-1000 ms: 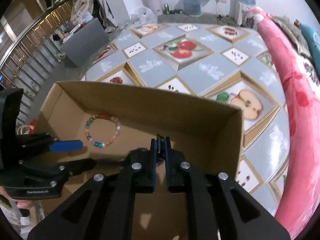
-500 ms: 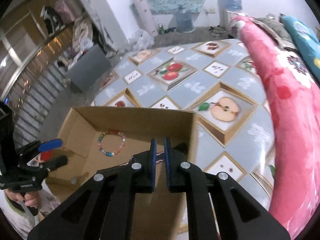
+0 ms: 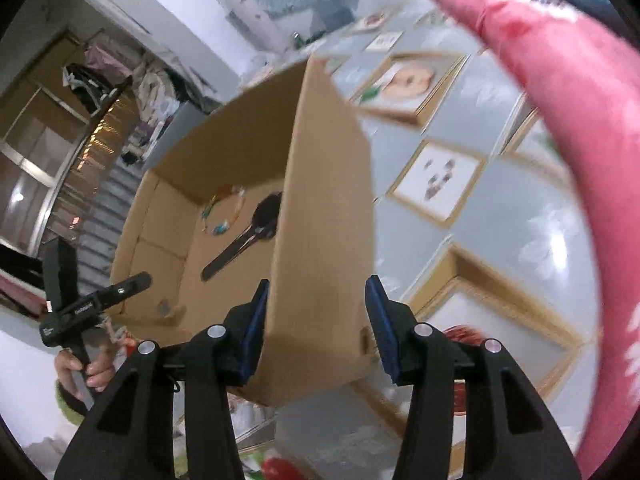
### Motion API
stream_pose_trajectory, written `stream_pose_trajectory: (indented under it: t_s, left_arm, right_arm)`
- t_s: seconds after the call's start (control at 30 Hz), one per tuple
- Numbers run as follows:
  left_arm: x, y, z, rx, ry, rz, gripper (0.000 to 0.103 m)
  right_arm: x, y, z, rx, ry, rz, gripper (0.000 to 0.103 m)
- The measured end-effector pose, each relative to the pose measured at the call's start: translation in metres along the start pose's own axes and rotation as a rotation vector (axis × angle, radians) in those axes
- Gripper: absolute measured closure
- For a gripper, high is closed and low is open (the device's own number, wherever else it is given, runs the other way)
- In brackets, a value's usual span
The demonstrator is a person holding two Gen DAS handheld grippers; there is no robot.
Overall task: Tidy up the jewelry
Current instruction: 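Withdraw the left tool from the box and move the right tool toward the pink bracelet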
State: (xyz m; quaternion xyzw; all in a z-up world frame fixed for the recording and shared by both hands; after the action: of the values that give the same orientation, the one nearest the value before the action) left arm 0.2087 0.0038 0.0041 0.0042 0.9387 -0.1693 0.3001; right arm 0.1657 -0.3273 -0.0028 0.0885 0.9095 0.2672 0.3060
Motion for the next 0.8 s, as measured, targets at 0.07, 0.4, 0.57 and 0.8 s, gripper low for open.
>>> stream_pose_trajectory:
  t_s: [0.07, 0.4, 0.57, 0.8]
  left_arm:
    - [0.006, -0.007, 0.000, 0.003, 0.010, 0.003, 0.020]
    - [0.012, -0.012, 0.000, 0.000, -0.029, 0.000, 0.020]
    - [0.016, -0.013, -0.006, 0.019, -0.054, 0.031, 0.020]
    - [0.022, 0.002, -0.064, -0.008, -0.276, 0.073, 0.018]
  right_arm:
    - [-0.005, 0.004, 0.002, 0.066, -0.022, -0.036, 0.055]
    - [-0.014, 0.006, 0.008, 0.090, -0.053, -0.061, 0.055]
    - [-0.012, 0.004, 0.002, 0.075, -0.072, -0.055, 0.055]
    - [0.004, 0.012, -0.061, 0.135, -0.248, -0.121, 0.032]
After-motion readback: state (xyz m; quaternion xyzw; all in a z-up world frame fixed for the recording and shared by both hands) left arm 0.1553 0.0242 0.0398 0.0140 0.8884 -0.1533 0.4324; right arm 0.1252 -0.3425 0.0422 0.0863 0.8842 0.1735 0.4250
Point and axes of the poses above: each gripper's, at about its wrist camera, not at the fingertips, and z roughly the way its jaws point, y to its left, x to its underside, the point moved 3 cm from there along z, roughly the way its jaws point, and after that the axes turned 10 degrees about -y, right-handed, at the moved point
